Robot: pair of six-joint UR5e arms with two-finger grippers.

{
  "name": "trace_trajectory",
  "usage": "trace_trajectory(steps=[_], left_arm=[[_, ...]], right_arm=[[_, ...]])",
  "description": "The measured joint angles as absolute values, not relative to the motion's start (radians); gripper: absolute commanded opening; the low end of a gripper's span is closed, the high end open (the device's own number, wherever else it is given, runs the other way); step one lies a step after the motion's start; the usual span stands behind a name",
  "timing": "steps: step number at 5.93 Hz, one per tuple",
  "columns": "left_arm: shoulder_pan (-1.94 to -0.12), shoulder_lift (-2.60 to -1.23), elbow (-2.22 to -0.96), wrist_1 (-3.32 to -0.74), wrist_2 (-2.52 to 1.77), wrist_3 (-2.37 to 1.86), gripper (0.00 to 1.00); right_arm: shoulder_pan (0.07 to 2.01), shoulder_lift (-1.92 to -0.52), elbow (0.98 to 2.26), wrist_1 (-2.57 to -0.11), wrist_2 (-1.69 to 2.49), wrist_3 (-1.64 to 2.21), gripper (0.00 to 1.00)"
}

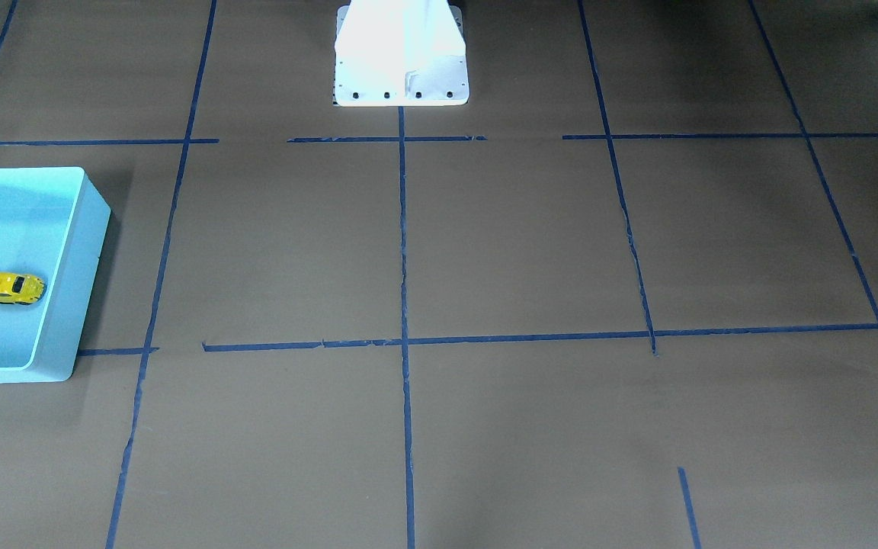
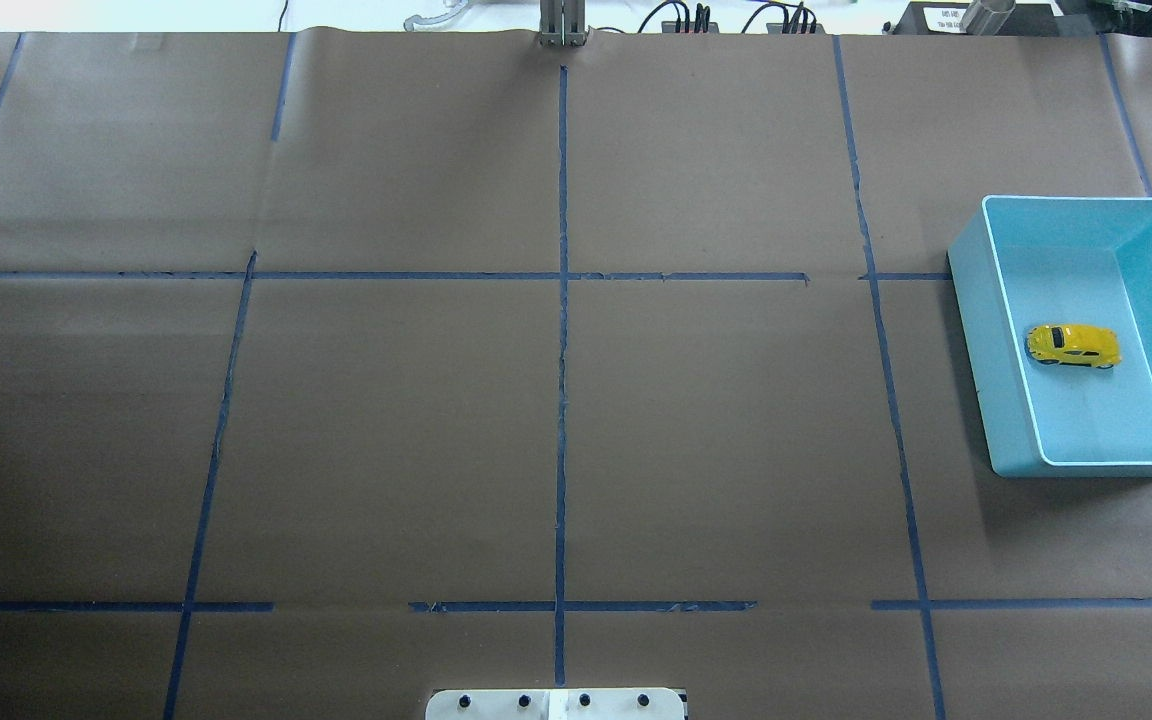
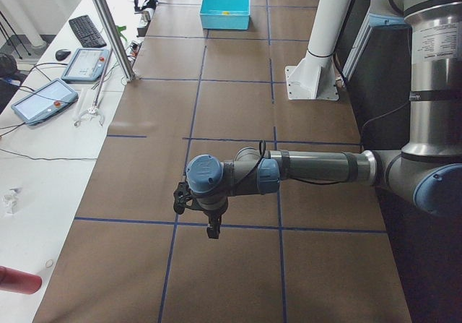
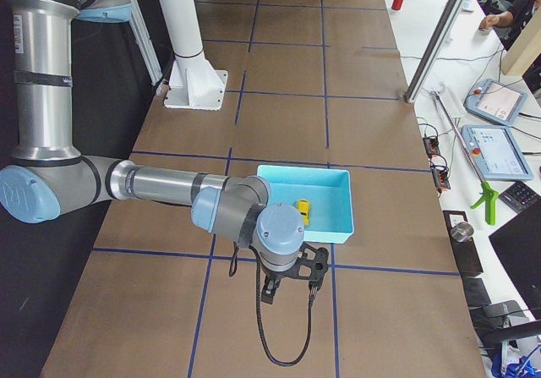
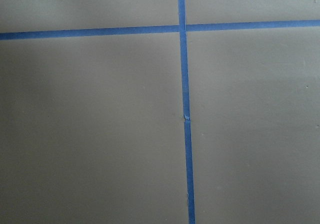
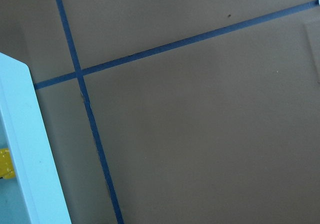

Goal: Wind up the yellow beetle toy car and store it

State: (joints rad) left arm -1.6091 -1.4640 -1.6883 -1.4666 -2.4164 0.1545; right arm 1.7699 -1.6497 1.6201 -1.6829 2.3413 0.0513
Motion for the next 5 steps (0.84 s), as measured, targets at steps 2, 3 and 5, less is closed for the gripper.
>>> trace_trajectory(steps=[2, 3, 5], left_arm=[[-1.609, -1.465, -1.689, -1.467, -2.417, 0.154, 1.00], [-1.609, -1.465, -1.690, -1.466, -2.417, 0.153, 1.00], [-1.609, -1.464, -1.690, -1.466, -2.416, 0.153, 1.00]], right_arm=[[1.648, -1.645, 1.674, -1.659, 2.301, 0.125, 1.00], [1.620, -1.649, 1.720, -1.691, 2.301, 0.142, 1.00], [1.608, -1.651, 1.862, -1.875, 2.305, 0.136, 1.00]])
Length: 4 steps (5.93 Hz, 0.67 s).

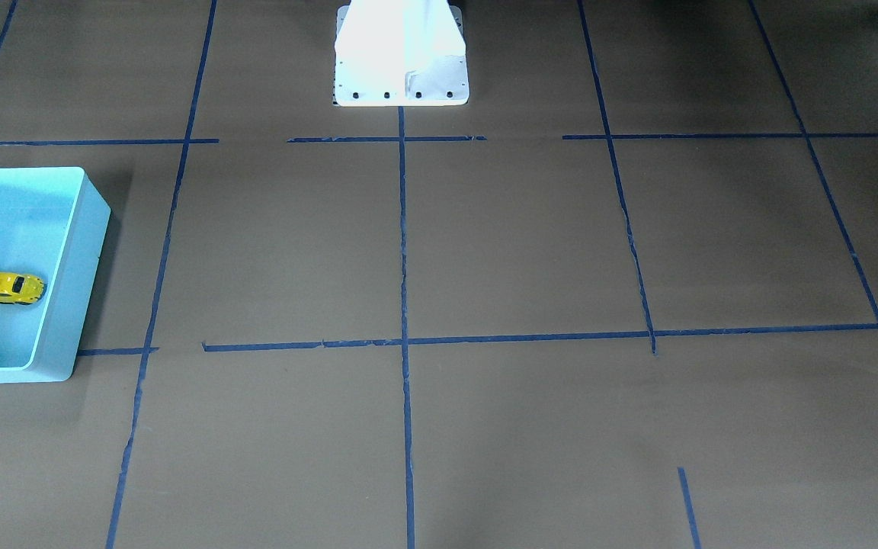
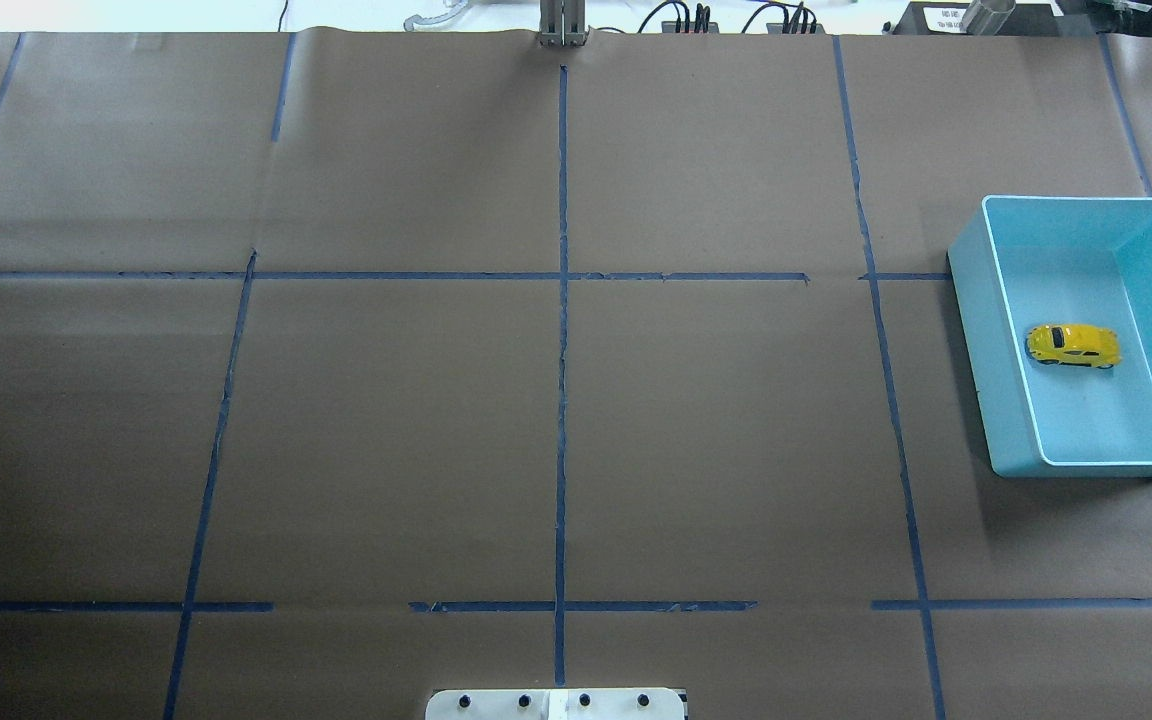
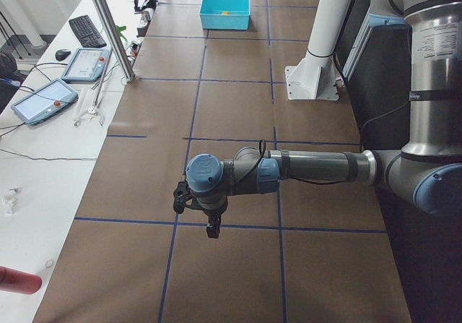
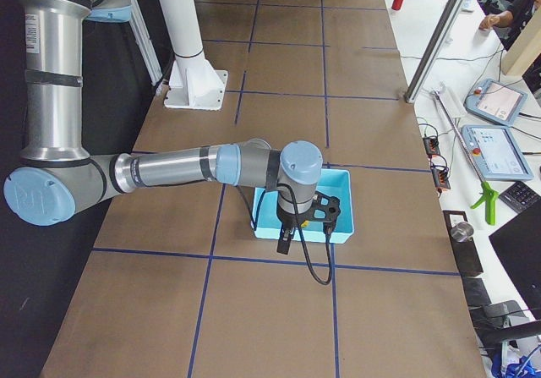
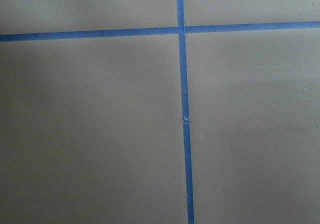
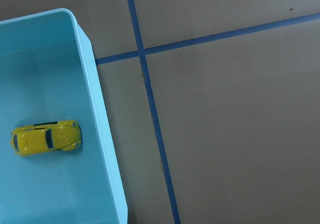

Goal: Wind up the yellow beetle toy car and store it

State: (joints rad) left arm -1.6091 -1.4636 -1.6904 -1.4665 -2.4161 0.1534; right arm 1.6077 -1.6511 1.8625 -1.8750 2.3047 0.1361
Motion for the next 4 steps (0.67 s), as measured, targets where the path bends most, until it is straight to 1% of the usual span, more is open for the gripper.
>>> trace_trajectory(steps=[2, 4], left_arm=[[-1.609, -1.463, -1.689, -1.466, -2.416, 0.153, 1.00], [-1.609, -1.464, -1.689, -1.466, -2.416, 0.153, 1.00]], right_arm=[[1.606, -1.651, 1.871, -1.915, 2.288, 0.111, 1.00], [1.606, -1.651, 1.804, -1.913, 2.281, 0.007, 1.00]])
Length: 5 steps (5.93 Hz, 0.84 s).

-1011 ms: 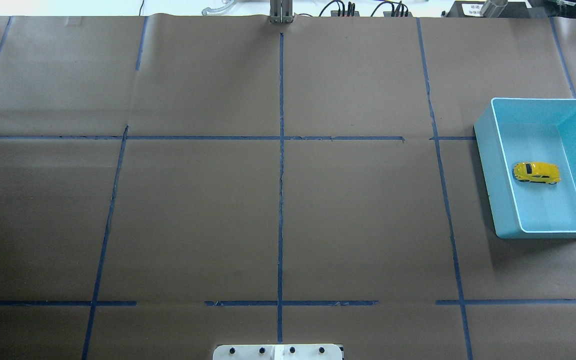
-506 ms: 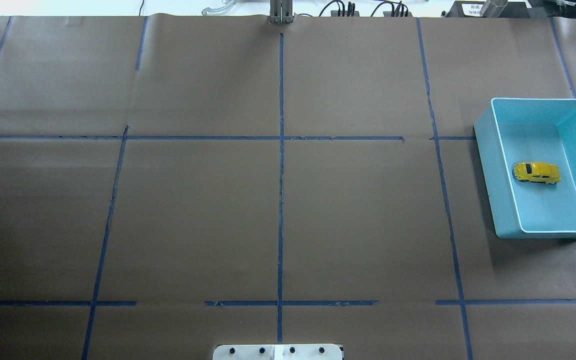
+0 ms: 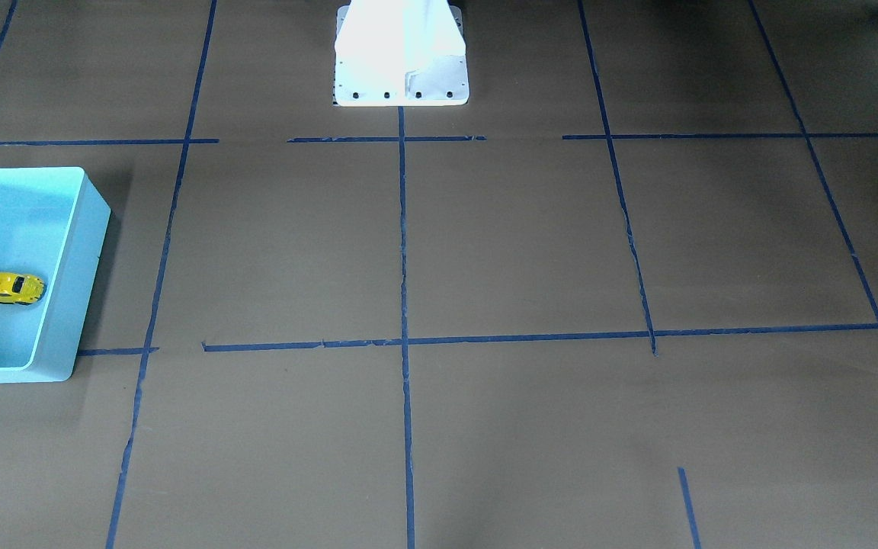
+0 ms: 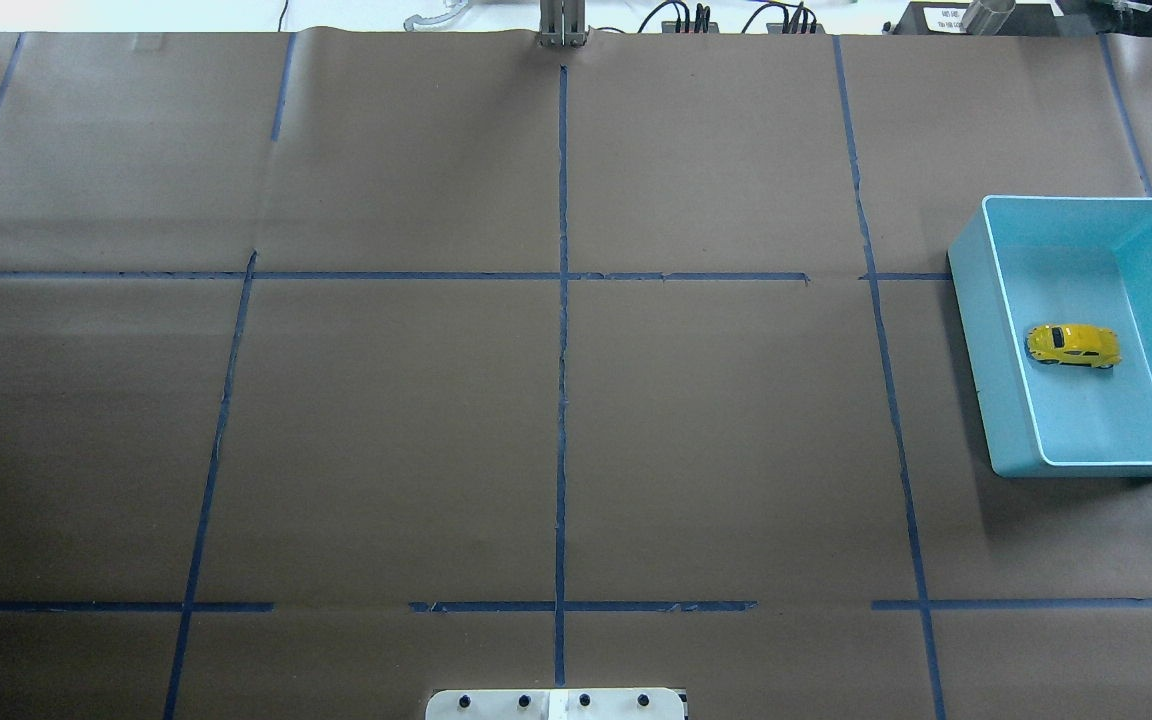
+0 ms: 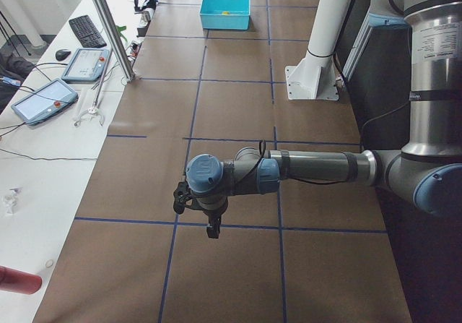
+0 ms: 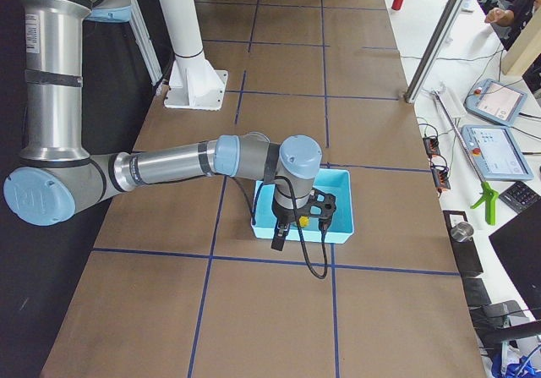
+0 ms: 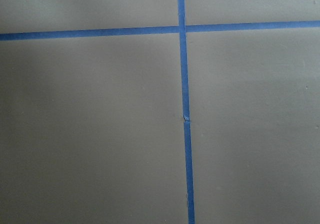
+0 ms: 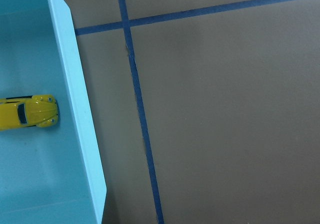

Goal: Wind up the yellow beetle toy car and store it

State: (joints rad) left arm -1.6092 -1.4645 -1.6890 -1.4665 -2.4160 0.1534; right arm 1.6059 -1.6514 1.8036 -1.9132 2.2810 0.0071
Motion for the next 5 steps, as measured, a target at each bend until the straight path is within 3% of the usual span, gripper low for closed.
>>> trace_trajectory(steps=[5], left_arm=[[-1.609, -1.466, -1.687, -1.466, -2.411, 0.152, 1.00]], right_arm=[[1.691, -1.660, 1.770, -1.913, 2.284, -0.102, 1.00]])
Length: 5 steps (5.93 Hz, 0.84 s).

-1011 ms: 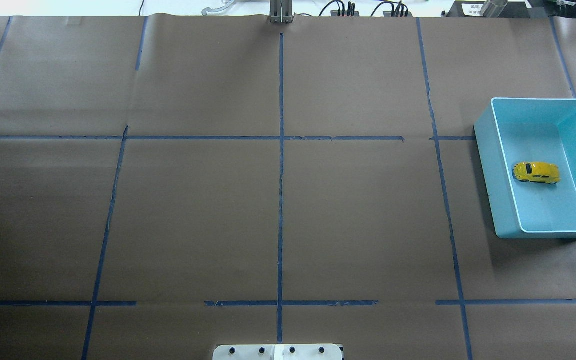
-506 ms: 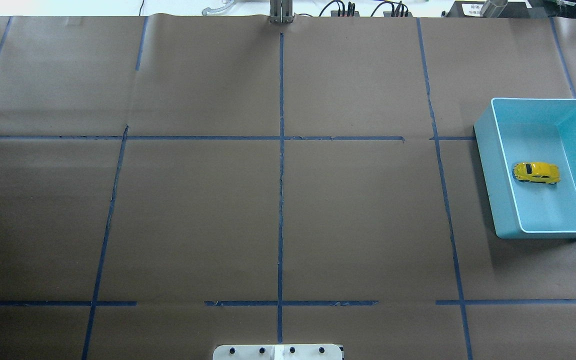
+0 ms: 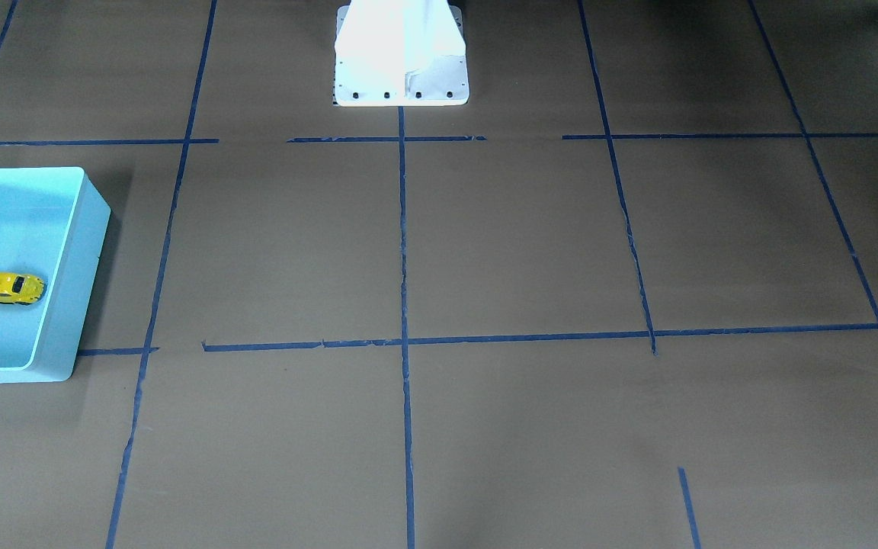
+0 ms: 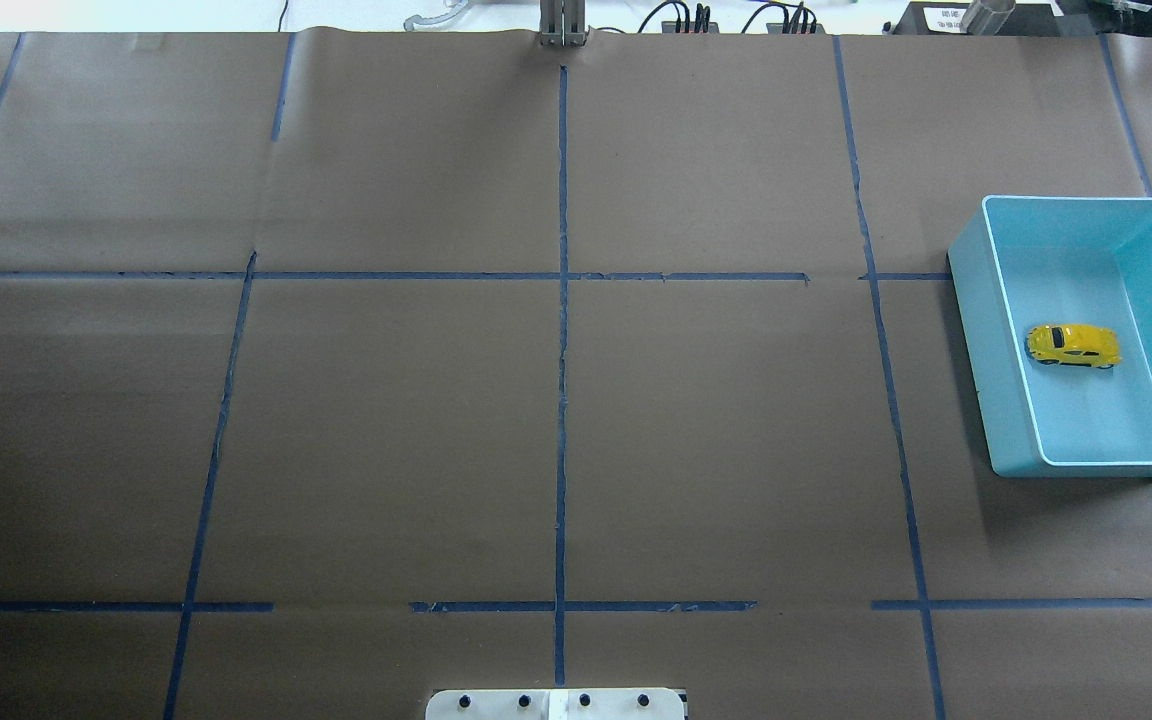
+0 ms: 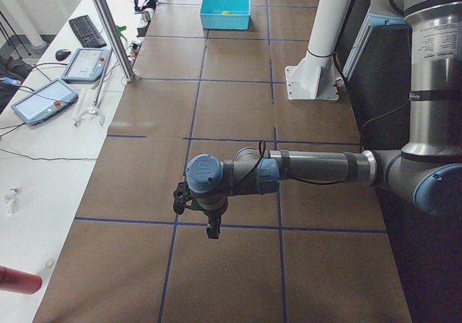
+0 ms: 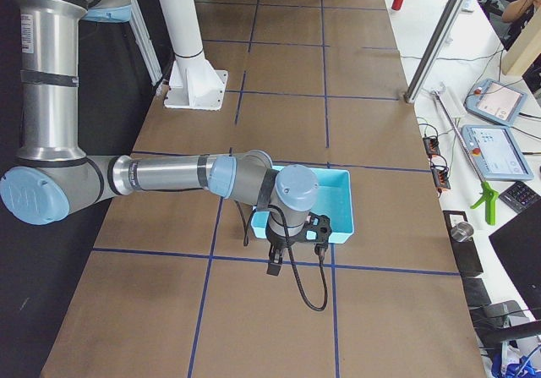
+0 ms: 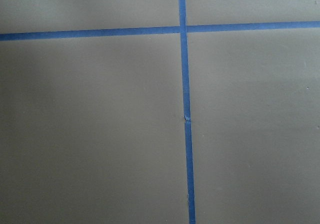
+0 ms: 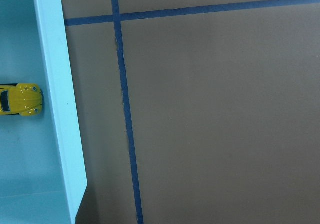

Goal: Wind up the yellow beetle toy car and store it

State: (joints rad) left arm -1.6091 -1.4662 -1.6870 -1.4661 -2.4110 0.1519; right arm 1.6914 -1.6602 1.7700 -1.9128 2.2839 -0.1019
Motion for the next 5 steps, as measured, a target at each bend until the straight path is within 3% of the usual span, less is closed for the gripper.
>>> trace_trajectory(steps=[5], left_arm=[[-1.611, -1.459, -1.701, -1.466, -2.405, 0.152, 1.00]], right_arm=[[1.701, -1.683, 1.762, -1.845, 2.293, -0.118, 1.00]])
